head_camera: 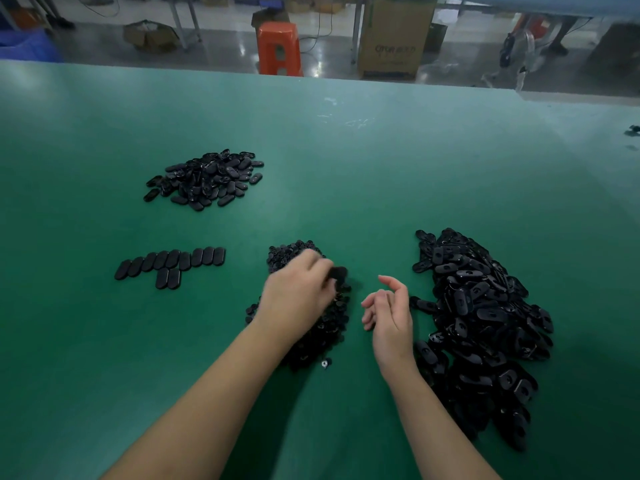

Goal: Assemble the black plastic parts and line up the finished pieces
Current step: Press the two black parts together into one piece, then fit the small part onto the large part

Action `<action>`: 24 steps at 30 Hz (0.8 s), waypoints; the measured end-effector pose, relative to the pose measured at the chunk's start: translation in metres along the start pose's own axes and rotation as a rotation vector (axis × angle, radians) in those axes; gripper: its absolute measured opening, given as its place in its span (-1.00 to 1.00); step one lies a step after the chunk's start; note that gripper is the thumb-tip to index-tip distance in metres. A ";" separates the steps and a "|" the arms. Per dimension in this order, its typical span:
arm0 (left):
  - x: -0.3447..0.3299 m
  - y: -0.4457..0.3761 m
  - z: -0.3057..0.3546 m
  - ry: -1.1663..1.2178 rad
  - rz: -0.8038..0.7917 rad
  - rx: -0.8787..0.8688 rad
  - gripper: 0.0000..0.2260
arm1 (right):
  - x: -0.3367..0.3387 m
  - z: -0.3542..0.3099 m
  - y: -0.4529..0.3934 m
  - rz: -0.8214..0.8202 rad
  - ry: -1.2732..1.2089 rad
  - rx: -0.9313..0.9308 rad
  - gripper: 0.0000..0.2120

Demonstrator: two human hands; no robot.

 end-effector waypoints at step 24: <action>0.058 0.098 -0.203 -0.434 0.047 0.685 -0.75 | -0.003 -0.001 0.003 -0.003 0.146 -0.008 -0.87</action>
Point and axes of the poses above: each hand's wrist, its own y-axis away from the middle knuckle, its own x-axis out of the back of the hand, z = x × y, the point moved 10 cm from there along -y, towards the middle knuckle, and after that the axes turned 10 degrees about z, right-handed, at the moved point
